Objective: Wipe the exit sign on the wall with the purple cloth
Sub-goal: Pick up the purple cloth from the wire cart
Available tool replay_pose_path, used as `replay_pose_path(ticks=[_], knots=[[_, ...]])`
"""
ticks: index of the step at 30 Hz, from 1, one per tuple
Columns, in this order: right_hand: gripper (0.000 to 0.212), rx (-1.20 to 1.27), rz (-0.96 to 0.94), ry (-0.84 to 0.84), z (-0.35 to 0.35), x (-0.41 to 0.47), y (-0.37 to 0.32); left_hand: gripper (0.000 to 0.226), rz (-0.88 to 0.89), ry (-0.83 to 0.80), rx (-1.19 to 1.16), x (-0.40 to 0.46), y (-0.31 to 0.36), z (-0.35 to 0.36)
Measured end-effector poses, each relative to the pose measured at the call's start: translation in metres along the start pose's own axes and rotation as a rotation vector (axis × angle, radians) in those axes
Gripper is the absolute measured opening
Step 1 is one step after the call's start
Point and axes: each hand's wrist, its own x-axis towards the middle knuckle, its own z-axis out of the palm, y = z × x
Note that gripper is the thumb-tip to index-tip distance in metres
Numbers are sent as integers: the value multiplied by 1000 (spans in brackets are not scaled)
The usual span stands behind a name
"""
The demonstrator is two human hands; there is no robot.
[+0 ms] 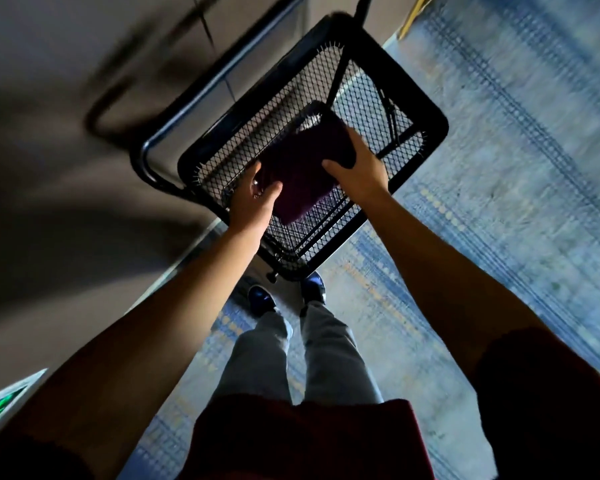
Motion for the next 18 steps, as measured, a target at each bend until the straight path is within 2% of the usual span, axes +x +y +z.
replay_pose_path(ticks=[3,9,15,18], knots=[[84,56,-29,18,3,0,1,64,-12,-57,-39,3,2,-2],[91,246,45,-71,4,20,3,63,21,28,-60,14,2,1],[84,150,-97,-170,-5,27,14,73,65,-83,-16,16,-5,21],[73,126,-163,-241,-4,26,15,75,87,-102,-39,12,-10,28]])
